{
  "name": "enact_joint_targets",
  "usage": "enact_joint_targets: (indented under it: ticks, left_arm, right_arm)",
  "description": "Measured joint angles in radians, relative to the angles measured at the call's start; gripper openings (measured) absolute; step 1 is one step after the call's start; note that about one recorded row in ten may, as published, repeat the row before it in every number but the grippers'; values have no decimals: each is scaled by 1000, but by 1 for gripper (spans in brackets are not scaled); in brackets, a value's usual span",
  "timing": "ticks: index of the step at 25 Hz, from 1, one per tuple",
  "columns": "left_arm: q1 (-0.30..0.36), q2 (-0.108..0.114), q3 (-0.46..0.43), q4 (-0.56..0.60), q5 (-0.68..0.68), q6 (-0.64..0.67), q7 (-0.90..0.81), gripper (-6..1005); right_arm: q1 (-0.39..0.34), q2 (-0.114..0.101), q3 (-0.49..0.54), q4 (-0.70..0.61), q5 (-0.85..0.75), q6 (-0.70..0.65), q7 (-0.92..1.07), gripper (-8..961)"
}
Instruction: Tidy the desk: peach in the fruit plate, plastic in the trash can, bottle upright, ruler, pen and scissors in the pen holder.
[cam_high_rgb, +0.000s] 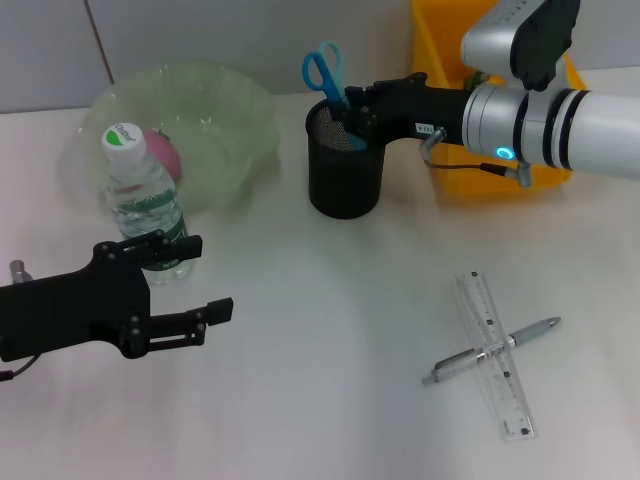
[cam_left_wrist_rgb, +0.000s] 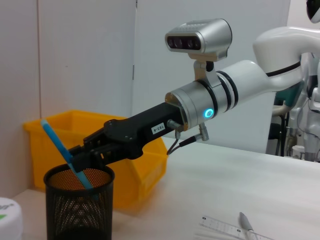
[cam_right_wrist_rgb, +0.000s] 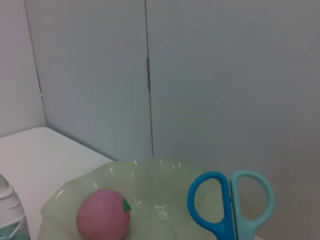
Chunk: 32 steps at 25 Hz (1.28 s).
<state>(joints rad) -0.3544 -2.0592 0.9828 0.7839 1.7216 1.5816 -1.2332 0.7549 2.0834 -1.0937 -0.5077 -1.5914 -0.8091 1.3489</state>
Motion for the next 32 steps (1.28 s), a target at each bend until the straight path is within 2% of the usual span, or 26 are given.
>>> enact_joint_targets:
  ticks: [9, 19, 22, 27, 32]
  left_arm:
    - [0, 1, -12, 0, 2, 0, 0, 834]
    - [0, 3, -17, 1, 3, 0, 0, 834]
    - [2, 4, -16, 2, 3, 0, 0, 834]
    - [4, 4, -16, 4, 0, 0, 0, 834]
    - [4, 4, -16, 4, -1, 0, 0, 834]
  right_arm:
    - [-2, -4, 0, -5, -9, -1, 6, 302]
    - [-12, -6, 10, -29, -8, -13, 35, 516]
    - [-33, -7, 10, -73, -10, -37, 95, 647]
    - [-77, -8, -6, -157, -11, -70, 160, 750]
    - [-104, -5, -12, -209, -7, -93, 208, 803]
